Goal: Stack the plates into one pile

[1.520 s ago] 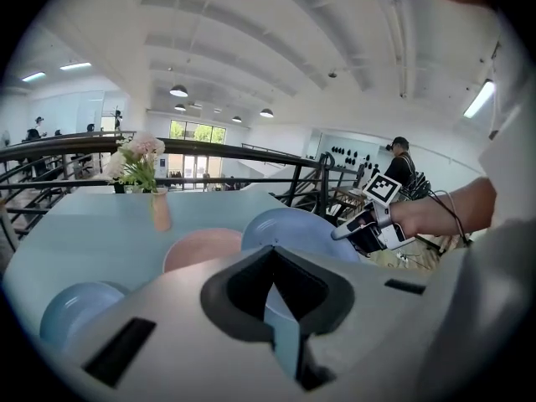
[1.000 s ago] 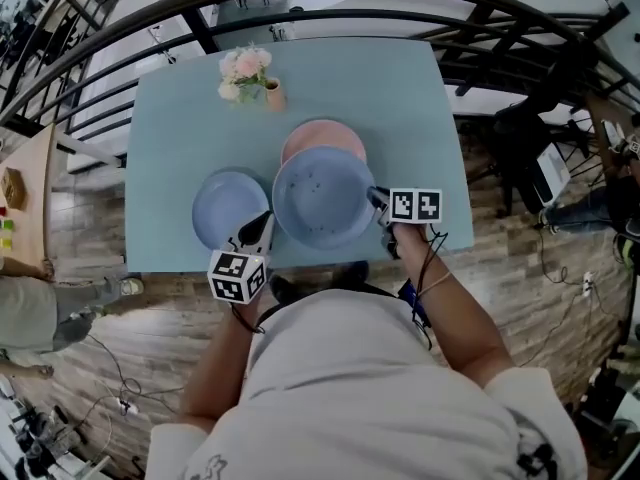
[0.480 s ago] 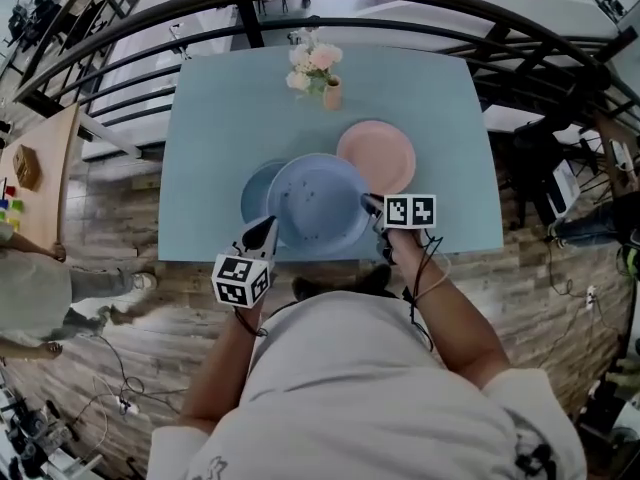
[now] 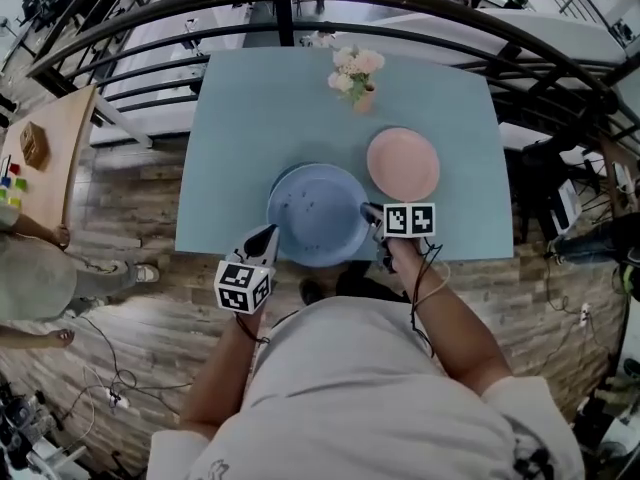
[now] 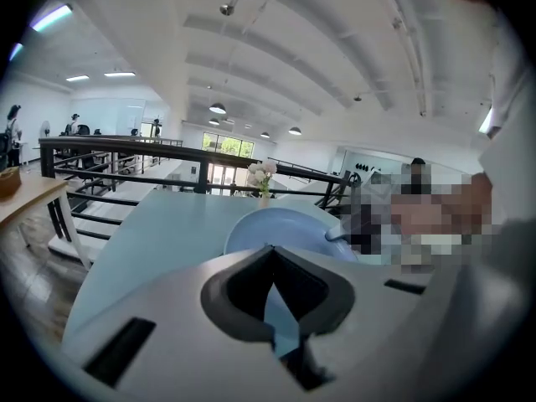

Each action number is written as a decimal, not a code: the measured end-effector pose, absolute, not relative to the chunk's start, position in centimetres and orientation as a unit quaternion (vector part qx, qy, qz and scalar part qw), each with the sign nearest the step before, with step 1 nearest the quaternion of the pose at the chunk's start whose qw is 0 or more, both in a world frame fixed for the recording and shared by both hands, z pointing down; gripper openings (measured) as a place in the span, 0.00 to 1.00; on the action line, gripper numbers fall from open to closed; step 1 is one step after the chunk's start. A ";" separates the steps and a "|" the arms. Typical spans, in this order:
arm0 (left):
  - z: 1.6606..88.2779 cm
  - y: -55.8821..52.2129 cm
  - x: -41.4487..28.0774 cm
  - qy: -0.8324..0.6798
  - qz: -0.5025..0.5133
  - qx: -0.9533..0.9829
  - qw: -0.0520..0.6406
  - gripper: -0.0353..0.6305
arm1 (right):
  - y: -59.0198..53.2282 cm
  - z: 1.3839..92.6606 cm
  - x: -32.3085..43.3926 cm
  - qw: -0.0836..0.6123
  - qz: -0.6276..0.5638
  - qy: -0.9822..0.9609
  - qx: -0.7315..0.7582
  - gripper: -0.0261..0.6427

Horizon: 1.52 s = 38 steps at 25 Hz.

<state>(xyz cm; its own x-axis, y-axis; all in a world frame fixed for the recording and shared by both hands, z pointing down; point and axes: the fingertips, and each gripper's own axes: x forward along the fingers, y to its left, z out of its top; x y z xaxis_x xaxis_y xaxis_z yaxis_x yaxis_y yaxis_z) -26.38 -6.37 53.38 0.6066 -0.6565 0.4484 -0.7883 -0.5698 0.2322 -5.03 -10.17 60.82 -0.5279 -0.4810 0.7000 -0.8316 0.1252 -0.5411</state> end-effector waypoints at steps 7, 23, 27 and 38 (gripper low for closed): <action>54.0 -6.5 -28.1 -0.430 0.150 0.862 0.224 0.06 | -11.0 62.3 -6.6 0.208 0.485 -0.729 0.436 0.09; 56.1 -8.7 -28.5 -0.452 0.157 0.840 0.255 0.06 | -13.8 66.0 -6.5 0.238 0.508 -0.717 0.413 0.09; 56.7 -9.5 -28.2 -0.454 0.161 0.836 0.262 0.06 | -14.7 66.9 -6.0 0.245 0.516 -0.711 0.410 0.09; 57.9 -10.7 -27.8 -0.461 0.172 0.825 0.278 0.06 | -16.2 69.0 -5.4 0.261 0.528 -0.703 0.400 0.10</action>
<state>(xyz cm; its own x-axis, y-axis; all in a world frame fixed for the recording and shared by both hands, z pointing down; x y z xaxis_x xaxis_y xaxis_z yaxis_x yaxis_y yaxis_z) -27.76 -10.67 57.92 0.5155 -0.6659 0.5393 -0.8565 -0.4204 0.2996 -5.40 -16.18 68.99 -0.5441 -0.2858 0.7888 -0.8373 0.1241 -0.5325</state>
